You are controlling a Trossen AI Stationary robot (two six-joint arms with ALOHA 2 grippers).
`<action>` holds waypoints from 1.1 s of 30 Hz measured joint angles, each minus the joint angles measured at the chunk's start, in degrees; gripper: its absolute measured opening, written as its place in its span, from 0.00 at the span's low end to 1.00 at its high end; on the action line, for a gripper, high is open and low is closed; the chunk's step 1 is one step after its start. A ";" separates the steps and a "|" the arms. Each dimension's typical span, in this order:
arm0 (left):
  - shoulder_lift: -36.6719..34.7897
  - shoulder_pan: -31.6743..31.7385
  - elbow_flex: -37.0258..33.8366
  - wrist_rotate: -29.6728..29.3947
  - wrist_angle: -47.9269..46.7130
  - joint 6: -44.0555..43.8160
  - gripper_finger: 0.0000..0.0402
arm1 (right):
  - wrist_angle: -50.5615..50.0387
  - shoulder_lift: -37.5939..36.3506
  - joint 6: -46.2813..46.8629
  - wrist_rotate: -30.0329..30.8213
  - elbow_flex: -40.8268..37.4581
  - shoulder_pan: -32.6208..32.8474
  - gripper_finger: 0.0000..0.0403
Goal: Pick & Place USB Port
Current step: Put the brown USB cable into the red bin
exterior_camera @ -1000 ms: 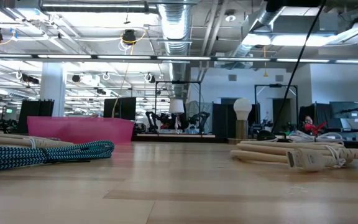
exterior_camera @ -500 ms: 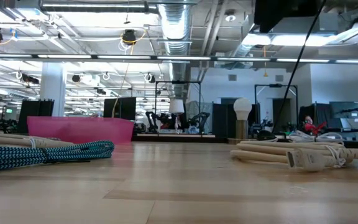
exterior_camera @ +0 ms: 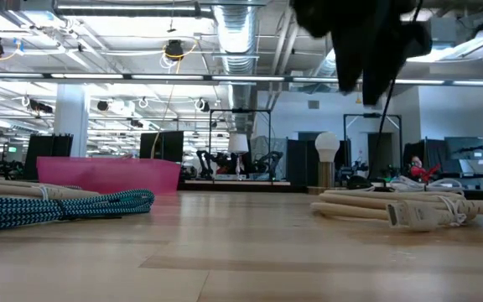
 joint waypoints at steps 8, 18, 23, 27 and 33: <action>0.01 0.00 0.00 0.01 -0.01 0.00 0.19 | 2.62 7.90 -1.63 -4.36 -0.01 0.26 0.55; 0.00 0.00 0.01 0.01 -0.01 -0.20 0.19 | 6.53 14.10 -2.15 -5.94 0.00 1.47 0.50; 0.02 0.00 0.00 0.00 -0.01 -0.20 0.19 | 7.00 16.67 -2.76 -7.16 0.03 1.79 0.46; 0.00 0.01 0.01 0.01 -0.01 -0.20 0.19 | 7.53 16.75 -2.74 -6.63 0.12 2.59 0.34; 0.02 0.01 0.00 0.02 -0.02 -0.20 0.19 | 6.10 16.40 -5.44 -6.94 0.81 2.84 0.05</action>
